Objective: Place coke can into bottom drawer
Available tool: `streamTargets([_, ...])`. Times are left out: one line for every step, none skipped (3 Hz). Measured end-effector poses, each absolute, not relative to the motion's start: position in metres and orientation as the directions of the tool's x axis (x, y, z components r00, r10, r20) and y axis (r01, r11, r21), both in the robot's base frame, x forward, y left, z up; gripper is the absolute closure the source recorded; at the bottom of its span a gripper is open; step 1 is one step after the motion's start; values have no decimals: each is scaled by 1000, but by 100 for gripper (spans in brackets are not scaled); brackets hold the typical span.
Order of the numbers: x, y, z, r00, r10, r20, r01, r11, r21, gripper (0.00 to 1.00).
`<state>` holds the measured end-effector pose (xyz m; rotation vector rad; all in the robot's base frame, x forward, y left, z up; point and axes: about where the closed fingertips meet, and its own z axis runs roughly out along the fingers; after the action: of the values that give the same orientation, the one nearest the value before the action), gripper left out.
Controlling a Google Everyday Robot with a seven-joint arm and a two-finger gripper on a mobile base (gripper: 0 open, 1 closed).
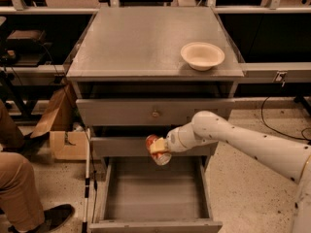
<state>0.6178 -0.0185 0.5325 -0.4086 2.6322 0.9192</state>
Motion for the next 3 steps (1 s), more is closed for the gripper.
streamTargets([611,-16,479,-932,-130,-339,-323,724,609,100])
streamTargets([613,-4,436,-944,-110,-310,-295,700,650,100])
streamTargets([619,11,396,-957,-89,-275,-259,688,678,100])
